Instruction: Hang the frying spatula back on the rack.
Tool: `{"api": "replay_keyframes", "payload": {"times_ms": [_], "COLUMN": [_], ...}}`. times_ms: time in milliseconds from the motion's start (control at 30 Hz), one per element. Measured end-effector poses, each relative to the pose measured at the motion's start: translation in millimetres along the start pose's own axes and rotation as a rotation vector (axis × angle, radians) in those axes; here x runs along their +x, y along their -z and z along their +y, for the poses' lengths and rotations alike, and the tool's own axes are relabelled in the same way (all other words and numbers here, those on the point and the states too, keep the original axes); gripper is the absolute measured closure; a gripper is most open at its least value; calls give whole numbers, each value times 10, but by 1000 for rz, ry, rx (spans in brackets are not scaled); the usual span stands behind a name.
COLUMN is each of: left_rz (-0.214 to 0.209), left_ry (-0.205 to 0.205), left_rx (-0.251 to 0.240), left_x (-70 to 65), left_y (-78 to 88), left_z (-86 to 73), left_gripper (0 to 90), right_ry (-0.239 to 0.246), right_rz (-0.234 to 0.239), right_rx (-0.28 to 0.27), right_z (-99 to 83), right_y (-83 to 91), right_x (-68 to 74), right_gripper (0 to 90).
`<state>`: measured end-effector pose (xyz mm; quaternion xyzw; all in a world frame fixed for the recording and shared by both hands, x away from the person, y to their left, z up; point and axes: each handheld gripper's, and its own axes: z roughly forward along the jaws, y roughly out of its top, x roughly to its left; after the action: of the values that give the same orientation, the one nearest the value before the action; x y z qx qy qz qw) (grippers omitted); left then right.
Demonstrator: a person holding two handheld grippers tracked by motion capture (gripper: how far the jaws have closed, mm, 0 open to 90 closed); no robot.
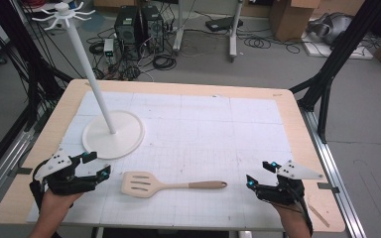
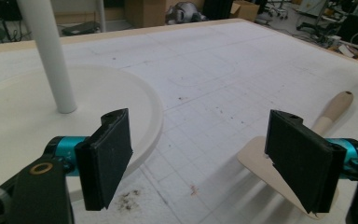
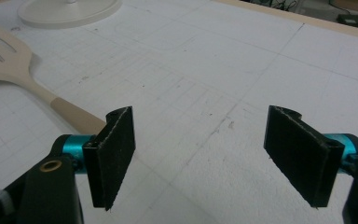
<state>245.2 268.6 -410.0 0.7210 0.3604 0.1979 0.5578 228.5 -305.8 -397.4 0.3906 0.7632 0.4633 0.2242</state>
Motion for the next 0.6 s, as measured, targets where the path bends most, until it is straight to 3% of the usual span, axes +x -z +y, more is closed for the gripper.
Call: {"api": "replay_keyframes", "payload": {"times_ms": [200,300,433,600], "left_rz": [-45,-88,-162,-230], "left_ry": [-22,-34,-80,-141], "left_rx": [21,42,113,180], "left_x": [-51,-93,-179,-323], "left_y": [-65,-129,-236,-408], "left_z": [42,82,89,146], "left_gripper": [240,249,270,280], "right_ry": [6,12,8,41], "right_rz": [10,17,26,45], "right_rx": [9,14,25,48], "right_z": [10,10,9,7], "right_y": [-35,-56,-73,-105], "right_x": [14,23,40,67], "right_gripper": [238,238,238,238]}}
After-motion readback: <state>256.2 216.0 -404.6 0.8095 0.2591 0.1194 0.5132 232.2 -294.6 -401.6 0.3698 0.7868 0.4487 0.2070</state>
